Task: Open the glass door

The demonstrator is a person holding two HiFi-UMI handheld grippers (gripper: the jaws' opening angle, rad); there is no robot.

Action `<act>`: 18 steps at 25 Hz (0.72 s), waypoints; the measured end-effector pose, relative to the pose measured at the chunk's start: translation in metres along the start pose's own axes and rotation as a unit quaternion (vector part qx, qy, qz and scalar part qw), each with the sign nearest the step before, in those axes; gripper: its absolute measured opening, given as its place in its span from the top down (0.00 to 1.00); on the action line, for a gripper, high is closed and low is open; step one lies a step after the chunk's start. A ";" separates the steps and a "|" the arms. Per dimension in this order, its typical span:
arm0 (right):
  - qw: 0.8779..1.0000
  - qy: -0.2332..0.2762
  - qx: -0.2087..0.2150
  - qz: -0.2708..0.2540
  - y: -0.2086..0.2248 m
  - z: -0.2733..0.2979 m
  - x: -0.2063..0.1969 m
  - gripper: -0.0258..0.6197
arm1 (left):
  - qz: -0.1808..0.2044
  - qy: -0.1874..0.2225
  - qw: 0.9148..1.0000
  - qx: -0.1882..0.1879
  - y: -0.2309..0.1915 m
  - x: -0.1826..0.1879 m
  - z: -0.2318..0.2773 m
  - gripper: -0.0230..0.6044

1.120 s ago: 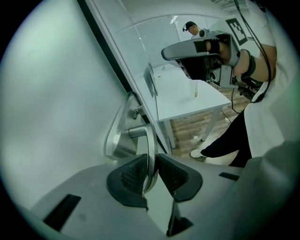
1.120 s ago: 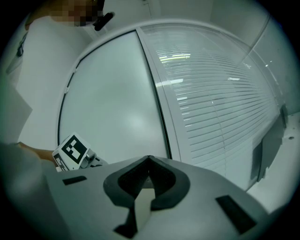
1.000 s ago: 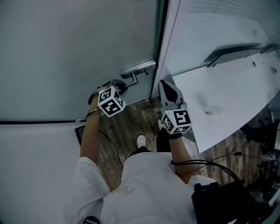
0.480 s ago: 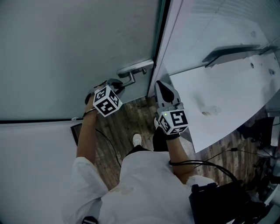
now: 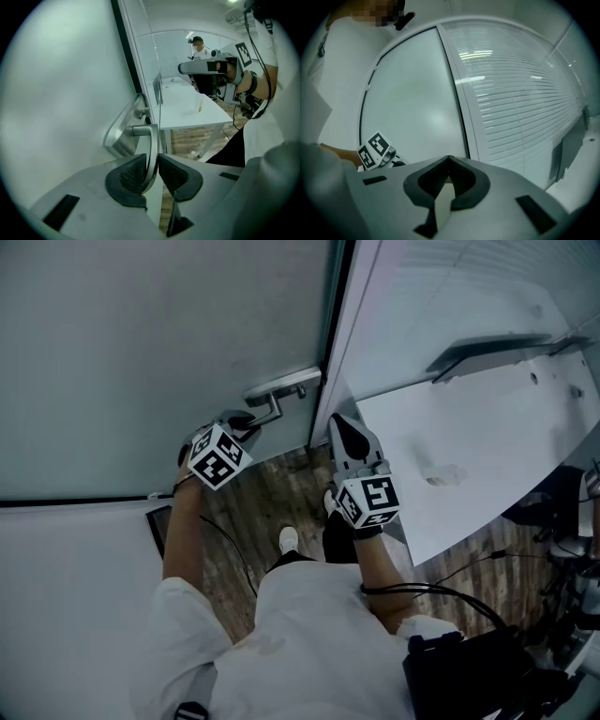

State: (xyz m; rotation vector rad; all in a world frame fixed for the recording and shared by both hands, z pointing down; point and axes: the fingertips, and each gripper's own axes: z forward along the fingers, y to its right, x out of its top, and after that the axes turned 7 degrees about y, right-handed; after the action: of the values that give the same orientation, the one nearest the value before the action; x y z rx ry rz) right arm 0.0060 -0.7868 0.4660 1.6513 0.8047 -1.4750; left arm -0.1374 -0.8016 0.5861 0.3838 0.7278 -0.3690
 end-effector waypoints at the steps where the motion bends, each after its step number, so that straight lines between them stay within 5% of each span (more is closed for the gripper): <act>1: 1.000 0.000 0.000 -0.001 0.000 0.000 0.000 0.96 | -0.003 0.002 1.000 -0.002 0.000 0.000 0.000 0.85; 13: 1.000 -0.001 0.001 0.000 0.000 -0.004 -0.004 0.96 | -0.016 0.040 0.999 0.010 -0.001 -0.008 0.010 0.84; 18: 1.000 0.000 0.007 0.002 -0.003 -0.002 -0.005 0.96 | -0.042 0.057 0.997 -0.013 -0.002 -0.008 0.017 0.84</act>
State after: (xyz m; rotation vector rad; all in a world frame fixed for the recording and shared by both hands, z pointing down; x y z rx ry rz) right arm 0.0040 -0.7835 0.4708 1.6622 0.7915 -1.4803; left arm -0.1335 -0.8096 0.6030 0.3513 0.8615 -0.4192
